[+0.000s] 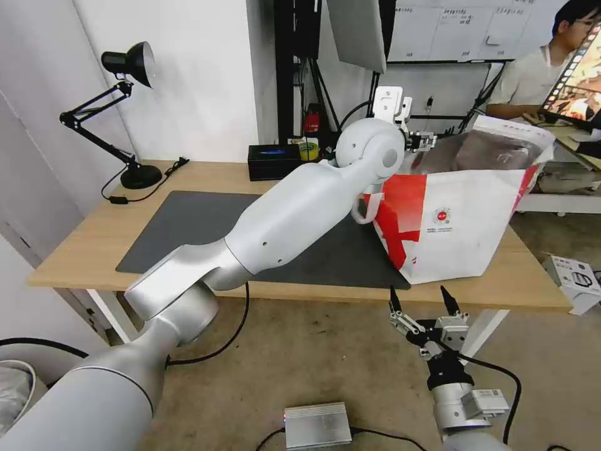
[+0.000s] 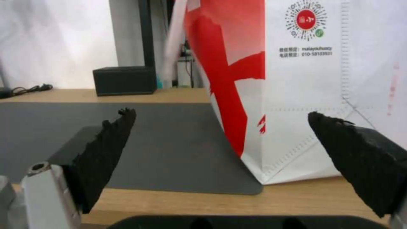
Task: Pick up the trash from the table and place it into the takeout bag.
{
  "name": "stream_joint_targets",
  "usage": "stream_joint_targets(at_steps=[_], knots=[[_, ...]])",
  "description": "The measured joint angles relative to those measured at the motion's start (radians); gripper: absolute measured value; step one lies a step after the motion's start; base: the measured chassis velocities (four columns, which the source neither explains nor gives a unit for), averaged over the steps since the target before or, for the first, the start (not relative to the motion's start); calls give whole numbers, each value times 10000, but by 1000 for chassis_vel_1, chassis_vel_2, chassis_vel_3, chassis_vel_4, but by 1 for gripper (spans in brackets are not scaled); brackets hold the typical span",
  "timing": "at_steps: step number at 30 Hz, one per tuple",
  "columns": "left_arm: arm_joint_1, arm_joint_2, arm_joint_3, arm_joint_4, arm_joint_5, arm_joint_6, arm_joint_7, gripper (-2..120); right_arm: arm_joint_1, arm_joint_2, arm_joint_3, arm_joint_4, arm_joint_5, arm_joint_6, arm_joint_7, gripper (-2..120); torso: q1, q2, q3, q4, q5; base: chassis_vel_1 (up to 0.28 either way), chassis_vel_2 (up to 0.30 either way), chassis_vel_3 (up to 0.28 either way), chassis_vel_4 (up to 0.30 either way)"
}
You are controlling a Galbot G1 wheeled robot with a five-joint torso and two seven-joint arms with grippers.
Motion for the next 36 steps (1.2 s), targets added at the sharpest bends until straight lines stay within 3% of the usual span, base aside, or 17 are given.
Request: stream_joint_targets(at_steps=[14, 23, 26, 29, 31, 34, 36], knots=[[379, 14, -97, -167, 134, -64, 49, 100, 0, 0, -1, 0, 0, 0, 0, 100, 0, 0, 0, 0, 0, 0, 0, 0, 0], [675, 467, -252, -384, 1588, -571, 990, 100, 0, 0, 0, 0, 0, 0, 0, 100, 0, 0, 0, 0, 0, 0, 0, 0, 0], [859, 871, -280, -528, 2298, -1030, 1420, 100, 0, 0, 0, 0, 0, 0, 0, 100, 0, 0, -1, -1, -2, 0, 0, 0, 0], [1350, 1406, -375, -718, 3055, -2022, 2182, 100, 0, 0, 0, 0, 0, 0, 0, 100, 1, 0, 0, 2, -3, 0, 0, 0, 0], [1490, 1515, -400, -779, 3185, -2213, 2302, 100, 0, 0, 0, 0, 0, 0, 0, 100, 0, 0, 0, 2, -3, 0, 0, 0, 0], [2163, 2083, -488, -1048, 4028, -3128, 3074, 100, 1, 0, 0, 0, 0, 0, 0, 100, 1, 0, 0, 1, -3, 0, 0, 0, 0], [2369, 2237, -559, -1153, 4250, -3299, 3256, 100, 0, 0, 0, 0, 0, 0, 0, 100, 1, 0, 0, 3, -4, 0, 0, 0, 0]])
